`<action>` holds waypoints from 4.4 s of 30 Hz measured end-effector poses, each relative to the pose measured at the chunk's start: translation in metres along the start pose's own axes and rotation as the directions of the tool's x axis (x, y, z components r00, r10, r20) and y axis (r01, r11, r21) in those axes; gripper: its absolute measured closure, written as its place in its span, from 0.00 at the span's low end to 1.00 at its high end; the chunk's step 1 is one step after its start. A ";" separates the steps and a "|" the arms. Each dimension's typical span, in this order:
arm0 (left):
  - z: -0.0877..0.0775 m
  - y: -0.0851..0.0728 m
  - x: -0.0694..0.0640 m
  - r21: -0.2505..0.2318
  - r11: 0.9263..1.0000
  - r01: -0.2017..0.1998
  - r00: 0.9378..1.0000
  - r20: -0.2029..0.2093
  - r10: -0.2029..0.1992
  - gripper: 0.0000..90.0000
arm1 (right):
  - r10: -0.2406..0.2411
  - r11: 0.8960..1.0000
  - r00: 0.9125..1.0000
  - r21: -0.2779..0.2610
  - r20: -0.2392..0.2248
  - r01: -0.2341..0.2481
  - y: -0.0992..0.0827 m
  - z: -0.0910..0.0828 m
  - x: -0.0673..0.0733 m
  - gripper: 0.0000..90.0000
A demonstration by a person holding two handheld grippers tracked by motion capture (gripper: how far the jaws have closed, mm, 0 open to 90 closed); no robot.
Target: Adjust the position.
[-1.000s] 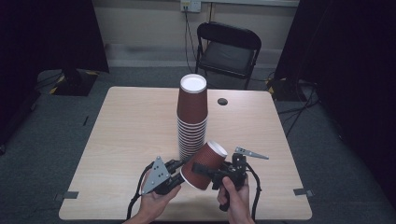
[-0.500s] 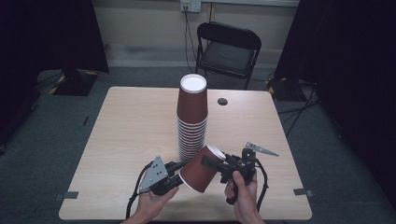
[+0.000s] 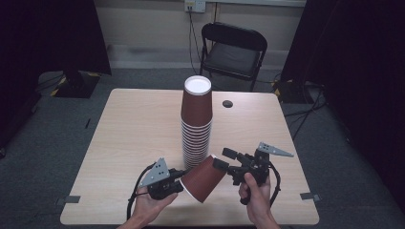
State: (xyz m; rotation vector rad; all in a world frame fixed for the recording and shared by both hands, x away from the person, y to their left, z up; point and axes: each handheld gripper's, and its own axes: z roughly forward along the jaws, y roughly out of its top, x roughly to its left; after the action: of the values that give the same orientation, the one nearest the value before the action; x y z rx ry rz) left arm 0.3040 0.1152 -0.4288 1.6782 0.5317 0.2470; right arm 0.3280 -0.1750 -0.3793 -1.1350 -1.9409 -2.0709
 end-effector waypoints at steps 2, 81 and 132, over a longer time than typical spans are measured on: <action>-0.001 0.001 0.002 0.048 0.999 0.010 1.000 0.003 -0.010 0.93 | -0.028 0.999 1.000 0.015 0.004 0.028 0.001 0.000 0.000 0.14; 0.040 0.036 0.039 0.633 0.773 0.038 0.976 0.144 -0.166 0.96 | -0.801 0.217 0.483 0.581 -0.354 0.785 -0.042 0.057 0.047 0.08; 0.019 0.039 0.040 0.427 0.895 0.132 0.988 0.015 -0.153 0.72 | -0.728 0.519 0.668 0.511 -0.157 0.686 -0.039 0.063 0.033 0.13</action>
State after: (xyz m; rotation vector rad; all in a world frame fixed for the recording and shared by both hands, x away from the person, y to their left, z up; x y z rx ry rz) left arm 0.3549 0.1137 -0.4001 2.0502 0.7069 -0.0228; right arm 0.3118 -0.0982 -0.3978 -0.2798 -3.1255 -1.4643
